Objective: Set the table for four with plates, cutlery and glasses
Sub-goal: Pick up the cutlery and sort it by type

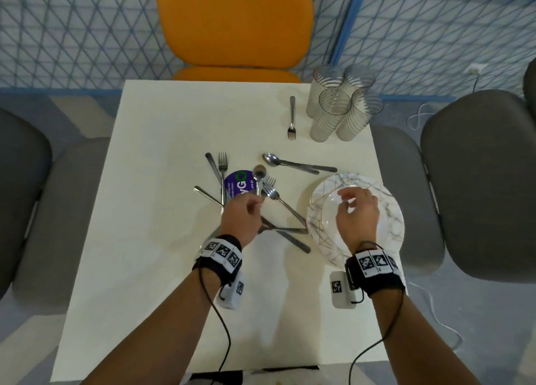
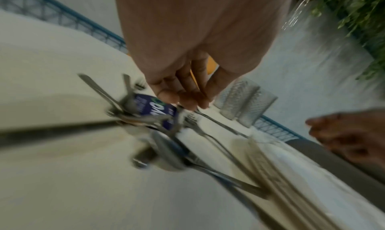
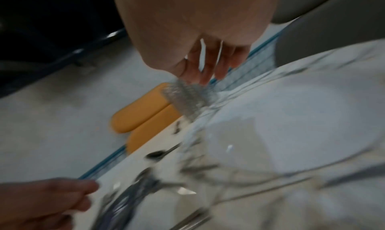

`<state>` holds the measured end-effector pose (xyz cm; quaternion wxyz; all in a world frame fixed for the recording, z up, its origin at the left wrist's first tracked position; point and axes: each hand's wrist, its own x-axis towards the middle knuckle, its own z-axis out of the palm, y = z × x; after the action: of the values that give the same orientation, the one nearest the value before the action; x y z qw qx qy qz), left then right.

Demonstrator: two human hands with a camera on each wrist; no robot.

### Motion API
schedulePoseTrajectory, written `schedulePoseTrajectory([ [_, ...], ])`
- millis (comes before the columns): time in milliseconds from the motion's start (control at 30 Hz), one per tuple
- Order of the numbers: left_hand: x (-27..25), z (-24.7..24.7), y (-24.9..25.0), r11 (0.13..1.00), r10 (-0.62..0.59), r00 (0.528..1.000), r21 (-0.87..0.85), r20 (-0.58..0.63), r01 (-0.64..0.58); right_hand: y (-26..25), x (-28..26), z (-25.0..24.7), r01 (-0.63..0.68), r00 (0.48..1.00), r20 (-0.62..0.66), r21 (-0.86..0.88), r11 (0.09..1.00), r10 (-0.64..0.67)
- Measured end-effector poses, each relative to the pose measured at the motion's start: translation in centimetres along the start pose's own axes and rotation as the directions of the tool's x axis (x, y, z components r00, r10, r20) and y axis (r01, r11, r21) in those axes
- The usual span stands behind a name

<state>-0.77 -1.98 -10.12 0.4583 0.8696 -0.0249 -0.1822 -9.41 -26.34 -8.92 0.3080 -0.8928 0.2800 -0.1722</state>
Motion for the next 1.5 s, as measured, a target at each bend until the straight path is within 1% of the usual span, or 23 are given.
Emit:
schedulePoseTrajectory([
  [33,0.4,-1.3,-0.9,1.0,-0.012,1.0,0.026,-0.017,0.013,-1.7,-0.5,1.1,0.037,0.994,0.1,0.045,0.998,-0.042],
  [67,0.8,-2.5,-1.7,0.997,-0.016,1.0,0.071,-0.026,0.018,-3.2,-0.9,2.2,0.073,0.974,0.208,0.074,0.995,-0.087],
  [100,1.2,-3.6,-2.5,0.991,-0.003,1.0,0.133,-0.025,0.007,-4.5,-1.4,3.5,0.113,0.942,0.308,0.083,0.99,-0.133],
  [167,1.7,-5.4,-3.8,0.961,0.04,0.999,0.272,0.017,-0.043,-6.4,-2.4,5.7,0.215,0.851,0.476,0.073,0.974,-0.223],
  [200,1.8,-6.1,-4.3,0.937,0.061,0.997,0.342,0.055,-0.077,-7.0,-2.8,6.6,0.254,0.807,0.54,0.05,0.966,-0.24],
  [233,1.8,-6.6,-4.8,0.907,0.084,0.992,0.406,0.099,-0.117,-7.4,-3.0,7.5,0.274,0.776,0.589,0.011,0.962,-0.228],
  [267,1.9,-7.0,-5.2,0.878,0.111,0.984,0.45,0.143,-0.164,-7.6,-3.2,8.2,0.289,0.755,0.622,-0.03,0.957,-0.208],
  [367,2.4,-7.3,-5.8,0.828,0.199,0.95,0.477,0.241,-0.294,-7.8,-3.6,9.9,0.332,0.727,0.657,-0.084,0.94,-0.198],
  [467,3.0,-7.0,-5.6,0.766,0.209,0.929,0.539,0.305,-0.349,-7.9,-3.9,10.9,0.391,0.702,0.683,-0.134,0.911,-0.201],
  [600,3.5,-6.3,-5.7,0.714,0.215,0.916,0.585,0.34,-0.384,-8.0,-4.2,11.8,0.368,0.714,0.678,-0.155,0.917,-0.172],
  [667,3.7,-6.1,-5.9,0.709,0.209,0.916,0.593,0.341,-0.382,-8.0,-4.3,12.2,0.341,0.725,0.67,-0.151,0.928,-0.157],
  [800,4.0,-6.2,-6.0,0.756,0.212,0.93,0.553,0.3,-0.351,-8.0,-3.8,11.8,0.273,0.715,0.69,-0.126,0.954,-0.113],
  [867,4.1,-6.6,-6.2,0.799,0.182,0.938,0.512,0.296,-0.316,-8.0,-3.2,11.3,0.227,0.711,0.697,-0.1,0.969,-0.095],
  [933,4.2,-7.1,-6.2,0.879,0.143,0.946,0.402,0.292,-0.257,-8.4,-2.4,10.5,0.149,0.738,0.669,-0.038,0.988,-0.085],
  [1000,4.3,-7.7,-5.9,0.955,0.094,0.963,0.249,0.254,-0.159,-9.2,-1.6,9.6,0.037,0.802,0.593,0.076,0.996,-0.075],
  [1033,4.4,-8.0,-5.5,0.977,0.072,0.971,0.178,0.226,-0.114,-9.6,-1.1,9.3,-0.008,0.839,0.541,0.133,0.991,-0.065],
  [1100,4.6,-8.6,-4.5,0.997,0.04,0.989,0.059,0.143,-0.049,-10.4,-0.3,8.8,-0.091,0.882,0.47,0.232,0.968,-0.029],
  [1167,4.7,-8.9,-3.3,0.999,-0.001,0.998,-0.032,0.058,0.003,-11.2,0.2,8.7,-0.197,0.89,0.454,0.326,0.925,0.03],
  [1233,4.6,-8.9,-2.1,0.983,-0.03,0.999,-0.18,0.038,0.037,-12.1,0.1,9.0,-0.26,0.894,0.442,0.382,0.887,0.072],
  [1300,4.1,-8.5,-1.1,0.947,-0.046,0.998,-0.316,0.048,0.059,-12.9,-0.3,9.4,-0.283,0.897,0.433,0.409,0.868,0.089],
  [1367,3.4,-7.9,-0.4,0.916,-0.055,0.997,-0.393,0.061,0.075,-13.3,-0.6,9.8,-0.324,0.886,0.45,0.429,0.843,0.111],
  [1433,2.7,-7.3,-0.1,0.902,-0.05,0.996,-0.424,0.075,0.078,-13.8,-0.8,9.8,-0.324,0.886,0.451,0.437,0.839,0.107],
  [1500,2.1,-6.9,-0.1,0.888,-0.077,0.994,-0.449,0.071,0.101,-14.0,-0.8,9.6,-0.284,0.905,0.413,0.408,0.868,0.101],
])
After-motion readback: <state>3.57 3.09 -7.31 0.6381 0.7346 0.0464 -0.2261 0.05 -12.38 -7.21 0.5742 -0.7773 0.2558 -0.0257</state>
